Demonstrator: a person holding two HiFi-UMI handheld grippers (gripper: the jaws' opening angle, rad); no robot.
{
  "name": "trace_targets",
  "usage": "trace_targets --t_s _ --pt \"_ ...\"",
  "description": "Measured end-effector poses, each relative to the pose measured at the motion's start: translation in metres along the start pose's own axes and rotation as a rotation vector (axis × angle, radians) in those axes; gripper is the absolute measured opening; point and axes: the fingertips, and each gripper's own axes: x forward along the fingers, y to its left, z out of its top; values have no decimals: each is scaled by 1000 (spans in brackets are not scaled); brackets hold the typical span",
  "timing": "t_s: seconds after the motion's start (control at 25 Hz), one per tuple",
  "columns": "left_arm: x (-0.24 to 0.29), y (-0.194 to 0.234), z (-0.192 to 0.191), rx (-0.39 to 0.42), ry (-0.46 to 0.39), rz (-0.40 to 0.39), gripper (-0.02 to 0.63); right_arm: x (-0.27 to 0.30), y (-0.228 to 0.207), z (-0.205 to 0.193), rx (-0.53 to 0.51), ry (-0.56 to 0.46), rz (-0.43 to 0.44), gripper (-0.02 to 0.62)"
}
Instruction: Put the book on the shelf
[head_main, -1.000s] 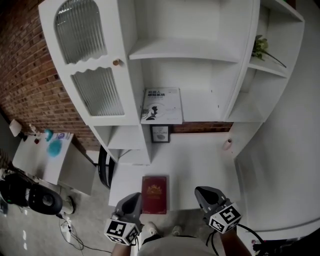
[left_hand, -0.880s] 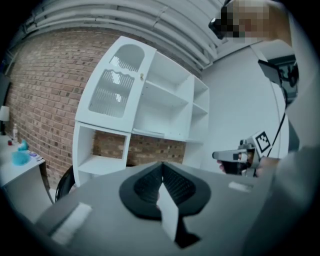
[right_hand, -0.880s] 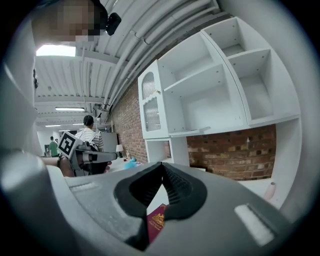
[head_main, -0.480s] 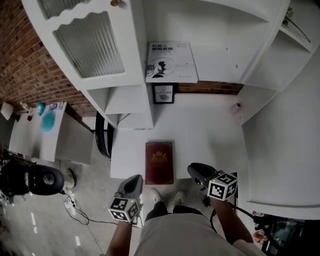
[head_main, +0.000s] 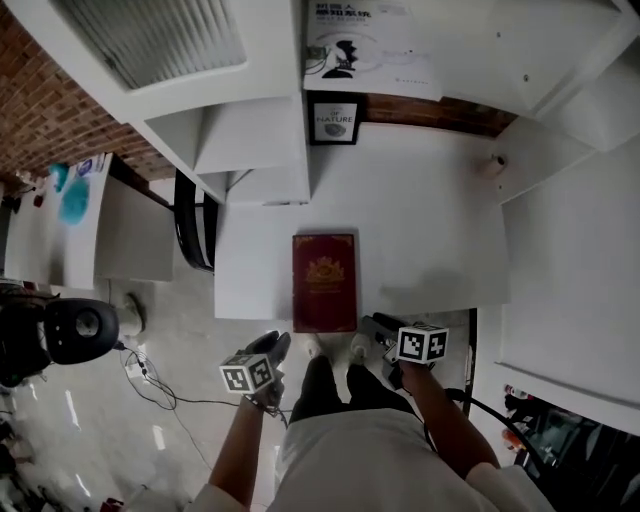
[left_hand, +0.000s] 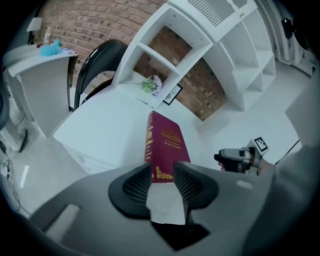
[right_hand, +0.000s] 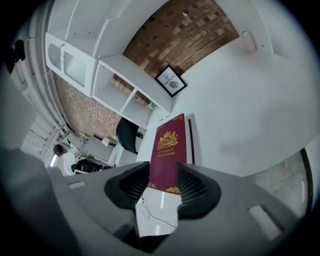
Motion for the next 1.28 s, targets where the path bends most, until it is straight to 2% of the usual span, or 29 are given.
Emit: trace_targets --t_s 0.08,0.16,0.24,0.36,0.48,0.64,0.72,0.84,1.04,1.28 --pt "13 7 -2 10 3 -22 198 20 -4 0 -64 14 -10 202" --pt "25 3 6 87 -17 -33 214 41 -9 0 -134 29 -23 239" --pt "40 -4 17 176 -31 -43 215 61 -16 2 -189 29 -51 241" --pt "70 -2 26 232 -19 -41 251 82 -27 4 -202 13 -100 264" --pt "88 7 25 196 11 -42 289 95 -31 -4 -197 19 -114 283" --pt "99 2 13 179 71 -97 288 109 -29 -20 -204 54 -84 285" --pt "99 2 10 166 65 -103 278 111 -27 -23 -206 47 -76 285" --pt "94 7 7 94 43 -116 256 109 -26 -28 -204 53 -65 285" --pt "78 9 -11 105 45 -88 255 99 -15 -57 -200 111 -31 285" --pt "65 18 -40 75 59 -68 268 89 -16 -88 -176 154 0 285"
